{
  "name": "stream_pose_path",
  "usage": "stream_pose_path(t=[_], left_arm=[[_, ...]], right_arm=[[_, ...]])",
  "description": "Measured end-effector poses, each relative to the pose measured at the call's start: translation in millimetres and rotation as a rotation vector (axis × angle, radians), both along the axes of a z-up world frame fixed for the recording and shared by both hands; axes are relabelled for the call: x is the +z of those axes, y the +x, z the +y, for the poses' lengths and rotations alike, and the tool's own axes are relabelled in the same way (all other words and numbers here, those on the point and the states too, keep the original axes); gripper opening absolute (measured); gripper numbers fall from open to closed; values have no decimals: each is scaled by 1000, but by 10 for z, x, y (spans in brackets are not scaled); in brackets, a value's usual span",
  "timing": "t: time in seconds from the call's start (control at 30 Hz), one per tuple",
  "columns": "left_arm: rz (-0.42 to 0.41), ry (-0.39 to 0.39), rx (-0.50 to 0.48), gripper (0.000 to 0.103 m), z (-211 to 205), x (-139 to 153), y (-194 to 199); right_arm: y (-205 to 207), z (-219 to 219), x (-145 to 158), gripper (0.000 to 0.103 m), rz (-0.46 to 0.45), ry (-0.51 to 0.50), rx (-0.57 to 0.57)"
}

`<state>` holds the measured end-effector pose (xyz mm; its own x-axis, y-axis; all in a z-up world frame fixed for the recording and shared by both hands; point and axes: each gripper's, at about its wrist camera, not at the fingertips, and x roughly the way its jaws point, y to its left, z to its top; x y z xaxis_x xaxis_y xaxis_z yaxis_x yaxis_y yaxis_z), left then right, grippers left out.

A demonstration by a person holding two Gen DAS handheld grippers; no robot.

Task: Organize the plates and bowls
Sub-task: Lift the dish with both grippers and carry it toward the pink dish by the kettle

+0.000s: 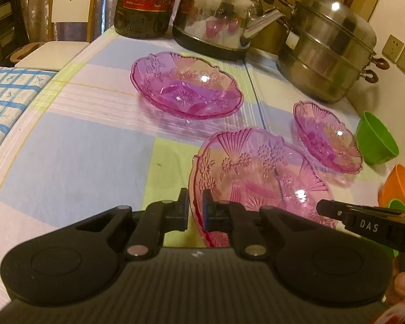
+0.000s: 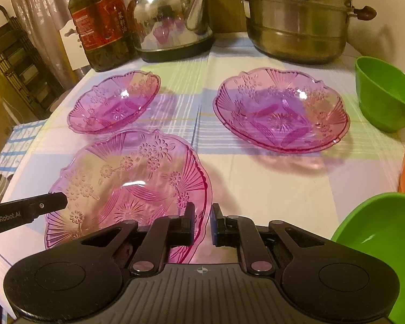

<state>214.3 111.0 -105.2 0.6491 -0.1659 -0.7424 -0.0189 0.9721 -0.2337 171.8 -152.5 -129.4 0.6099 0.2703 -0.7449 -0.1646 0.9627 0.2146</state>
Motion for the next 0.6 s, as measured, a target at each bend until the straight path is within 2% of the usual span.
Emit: stream_pose_path(t=[0.6], left_arm=[[-69,-18,46,8,38,318,260]], right_arm=[[286,110,334,11,-67,-4,-13]])
